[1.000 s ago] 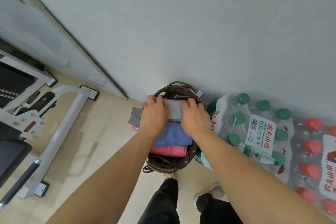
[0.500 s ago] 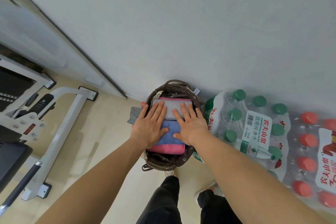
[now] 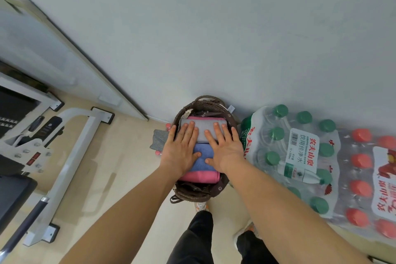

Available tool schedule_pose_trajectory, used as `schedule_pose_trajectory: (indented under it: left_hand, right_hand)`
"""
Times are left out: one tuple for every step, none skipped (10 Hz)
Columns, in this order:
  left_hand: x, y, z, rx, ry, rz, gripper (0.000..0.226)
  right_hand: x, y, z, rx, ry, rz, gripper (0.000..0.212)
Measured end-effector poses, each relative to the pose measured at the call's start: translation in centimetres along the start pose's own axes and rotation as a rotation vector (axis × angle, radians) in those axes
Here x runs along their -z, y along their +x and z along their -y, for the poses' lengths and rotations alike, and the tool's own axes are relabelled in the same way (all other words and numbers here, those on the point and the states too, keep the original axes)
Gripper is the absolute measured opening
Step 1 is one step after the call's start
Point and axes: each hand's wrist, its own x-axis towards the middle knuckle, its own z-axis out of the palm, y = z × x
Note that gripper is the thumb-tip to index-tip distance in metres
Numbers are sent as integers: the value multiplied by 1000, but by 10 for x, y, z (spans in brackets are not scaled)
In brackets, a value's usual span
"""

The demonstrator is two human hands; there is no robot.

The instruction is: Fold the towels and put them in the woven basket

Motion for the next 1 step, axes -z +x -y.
schedule_pose_trajectory:
  left_hand:
    - [23, -5, 0, 16, -20, 18, 78]
  right_hand:
    - [17, -16, -6, 14, 2, -43, 88]
